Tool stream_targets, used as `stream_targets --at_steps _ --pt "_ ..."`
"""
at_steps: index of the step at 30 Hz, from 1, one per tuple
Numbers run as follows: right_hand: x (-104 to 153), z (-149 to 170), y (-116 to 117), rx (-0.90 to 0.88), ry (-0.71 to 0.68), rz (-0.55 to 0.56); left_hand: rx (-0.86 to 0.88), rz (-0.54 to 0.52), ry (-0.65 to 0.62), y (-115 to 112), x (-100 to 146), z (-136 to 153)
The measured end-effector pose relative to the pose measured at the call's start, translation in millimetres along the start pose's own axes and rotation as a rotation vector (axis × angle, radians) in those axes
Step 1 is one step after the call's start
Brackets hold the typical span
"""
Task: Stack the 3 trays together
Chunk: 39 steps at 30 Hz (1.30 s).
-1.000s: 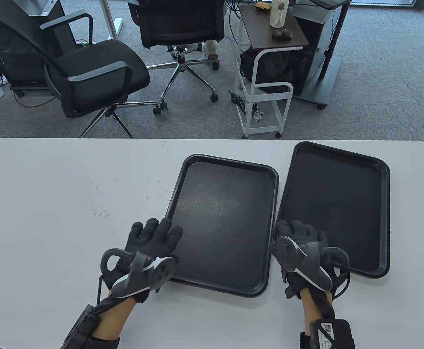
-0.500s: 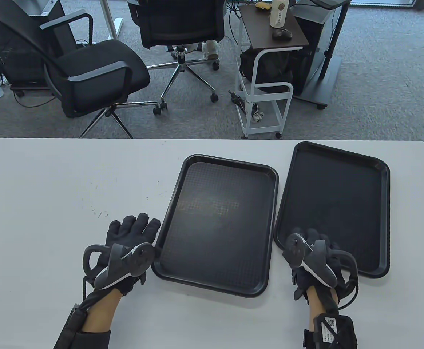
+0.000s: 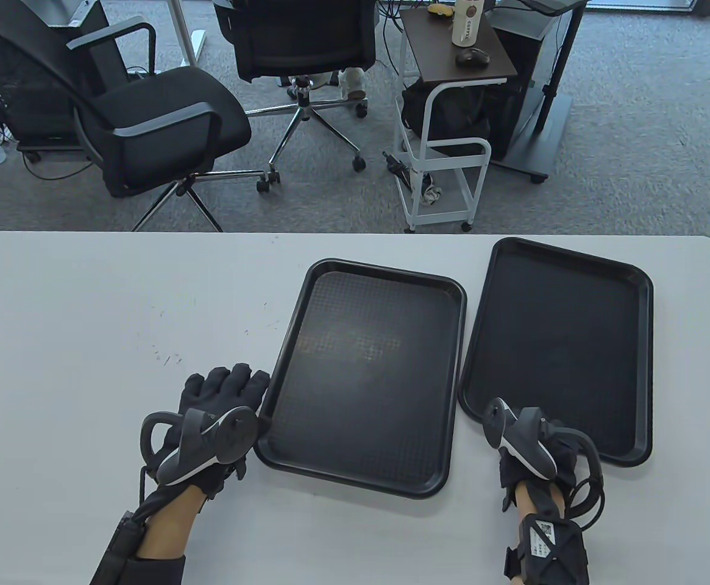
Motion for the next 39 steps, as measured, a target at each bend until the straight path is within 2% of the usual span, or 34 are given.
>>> stream_targets --at_steps 3,7,9,11,15,20,25,31,39 --pt "-4 -3 0 0.055 -0.003 0.107 0.007 0.007 0.001 -2 -1 1" --pt "-7 -9 -5 0.117 -0.016 0.135 0.008 0.019 -0.002 -5 -3 -1" --pt "-5 -9 -7 0.117 -0.008 0.156 0.006 0.021 -0.004 -5 -2 -2" --pt "0 -7 -14 0.073 0.016 0.240 0.002 0.023 -0.007 -6 -1 -2" --pt "19 -4 -50 0.042 0.047 0.574 0.013 0.022 0.002 -5 1 0" --pt "36 -16 -84 0.032 -0.023 0.731 0.008 0.022 -0.001 -5 1 -1" --pt "66 -31 -119 0.008 -0.108 0.911 0.013 0.005 0.002 -3 1 0" --pt "95 -42 -142 -0.105 -0.197 1.024 0.014 0.000 0.005 -2 0 1" --pt "133 -85 -159 -0.081 -0.378 1.130 0.011 0.012 0.012 -4 -1 3"
Point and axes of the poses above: the tracker on the back of each hand, its own z axis roughly to the little-finger side, its own x axis roughly from the fingertips to the wrist, y = z × x, the point moved 3 cm from there along -x, roughly from the wrist to the fingertips, and after that the axes turned 6 degrees about -x, right-handed, at the moved point
